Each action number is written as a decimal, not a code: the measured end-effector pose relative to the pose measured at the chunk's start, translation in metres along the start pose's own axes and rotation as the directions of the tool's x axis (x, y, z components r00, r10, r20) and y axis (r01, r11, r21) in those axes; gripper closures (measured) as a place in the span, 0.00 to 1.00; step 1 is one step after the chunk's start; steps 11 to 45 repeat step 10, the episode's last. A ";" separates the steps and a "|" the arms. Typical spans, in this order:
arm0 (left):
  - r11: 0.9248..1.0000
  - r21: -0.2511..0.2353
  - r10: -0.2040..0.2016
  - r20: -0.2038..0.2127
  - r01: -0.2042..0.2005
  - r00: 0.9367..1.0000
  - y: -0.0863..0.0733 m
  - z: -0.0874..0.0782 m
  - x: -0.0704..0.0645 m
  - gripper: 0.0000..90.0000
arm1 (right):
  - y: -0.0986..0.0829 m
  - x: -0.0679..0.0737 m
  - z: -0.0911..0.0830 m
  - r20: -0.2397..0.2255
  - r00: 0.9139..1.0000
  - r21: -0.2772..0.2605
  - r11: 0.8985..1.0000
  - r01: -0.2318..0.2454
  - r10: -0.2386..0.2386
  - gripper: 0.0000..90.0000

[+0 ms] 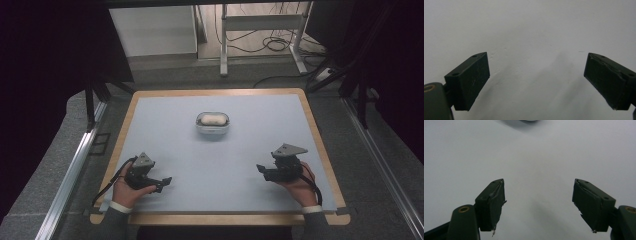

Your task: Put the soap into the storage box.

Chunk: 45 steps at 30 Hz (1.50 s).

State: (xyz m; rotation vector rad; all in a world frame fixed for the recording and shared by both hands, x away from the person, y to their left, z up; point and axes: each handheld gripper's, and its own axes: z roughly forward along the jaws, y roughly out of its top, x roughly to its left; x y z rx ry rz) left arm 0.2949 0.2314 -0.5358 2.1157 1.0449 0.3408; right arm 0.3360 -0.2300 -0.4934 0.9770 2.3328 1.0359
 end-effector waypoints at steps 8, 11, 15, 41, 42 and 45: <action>1.000 -0.003 0.000 -0.005 0.000 1.000 0.000 -0.001 0.000 0.08 | -0.003 -0.002 0.004 0.005 1.000 0.017 1.000 -0.002 0.002 0.27; 1.000 -0.003 -0.001 -0.006 0.001 1.000 0.000 -0.001 0.000 0.08 | -0.004 -0.003 0.003 0.010 1.000 0.014 1.000 -0.003 0.003 0.27; 1.000 -0.003 -0.001 -0.006 0.001 1.000 0.000 -0.001 0.000 0.08 | -0.004 -0.003 0.003 0.010 1.000 0.014 1.000 -0.003 0.003 0.27; 1.000 -0.003 -0.001 -0.006 0.001 1.000 0.000 -0.001 0.000 0.08 | -0.004 -0.003 0.003 0.010 1.000 0.014 1.000 -0.003 0.003 0.27; 1.000 -0.003 -0.001 -0.006 0.001 1.000 0.000 -0.001 0.000 0.08 | -0.004 -0.003 0.003 0.010 1.000 0.014 1.000 -0.003 0.003 0.27; 1.000 -0.003 -0.001 -0.006 0.001 1.000 0.000 -0.001 0.000 0.08 | -0.004 -0.003 0.003 0.010 1.000 0.014 1.000 -0.003 0.003 0.27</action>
